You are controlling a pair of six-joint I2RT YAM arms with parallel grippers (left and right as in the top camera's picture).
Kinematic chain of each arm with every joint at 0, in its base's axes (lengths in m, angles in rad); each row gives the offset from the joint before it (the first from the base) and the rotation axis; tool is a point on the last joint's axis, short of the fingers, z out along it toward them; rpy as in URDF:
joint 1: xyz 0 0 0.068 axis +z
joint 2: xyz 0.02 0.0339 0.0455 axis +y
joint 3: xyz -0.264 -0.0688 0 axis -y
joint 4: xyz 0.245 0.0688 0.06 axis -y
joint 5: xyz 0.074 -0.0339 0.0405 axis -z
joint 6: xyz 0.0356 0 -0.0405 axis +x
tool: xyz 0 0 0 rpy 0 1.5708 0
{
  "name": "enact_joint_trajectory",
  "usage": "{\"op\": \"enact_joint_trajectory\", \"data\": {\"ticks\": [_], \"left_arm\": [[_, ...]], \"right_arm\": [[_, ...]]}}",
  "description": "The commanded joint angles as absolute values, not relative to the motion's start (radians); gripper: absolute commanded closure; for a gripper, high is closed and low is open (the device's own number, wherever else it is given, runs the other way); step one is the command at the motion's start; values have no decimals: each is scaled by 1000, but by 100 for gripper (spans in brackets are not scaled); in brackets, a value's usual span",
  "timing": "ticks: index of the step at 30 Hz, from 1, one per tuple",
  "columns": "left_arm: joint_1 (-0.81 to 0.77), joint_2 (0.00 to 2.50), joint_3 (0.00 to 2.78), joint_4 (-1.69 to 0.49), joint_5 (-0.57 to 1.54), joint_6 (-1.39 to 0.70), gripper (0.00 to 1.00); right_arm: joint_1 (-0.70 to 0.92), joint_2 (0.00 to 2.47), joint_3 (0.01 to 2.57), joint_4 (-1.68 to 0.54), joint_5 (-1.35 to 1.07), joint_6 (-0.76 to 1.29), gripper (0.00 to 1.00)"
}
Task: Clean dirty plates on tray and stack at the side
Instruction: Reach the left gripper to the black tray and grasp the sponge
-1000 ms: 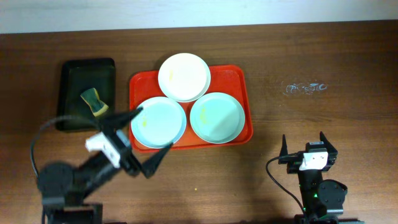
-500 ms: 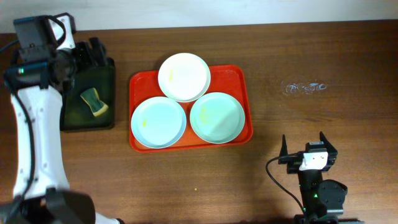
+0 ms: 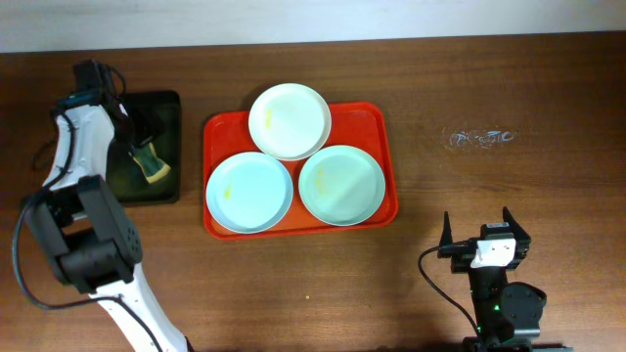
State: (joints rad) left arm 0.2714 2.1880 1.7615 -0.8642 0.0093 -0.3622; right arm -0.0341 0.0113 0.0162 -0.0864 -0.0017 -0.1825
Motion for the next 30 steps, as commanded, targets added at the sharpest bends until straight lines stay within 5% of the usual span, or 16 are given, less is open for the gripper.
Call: {"op": "enact_joint_trajectory", "data": {"ticks": [1, 3, 11, 18, 30], "left_arm": [[274, 2233, 1777, -863, -27, -400, 10], [274, 2233, 1774, -868, -26, -400, 24], [273, 2302, 1755, -892, -23, -400, 23], [273, 2288, 1804, -935, -21, -400, 100], [269, 2122, 1988, -1100, -30, -400, 100]], "right_arm": [[-41, 6, 14, -95, -4, -171, 2], [-41, 6, 14, -95, -4, -171, 2], [-41, 6, 14, -95, -4, -171, 2], [-41, 6, 14, -95, -4, -171, 2], [-41, 6, 14, -95, -4, -171, 2]]}}
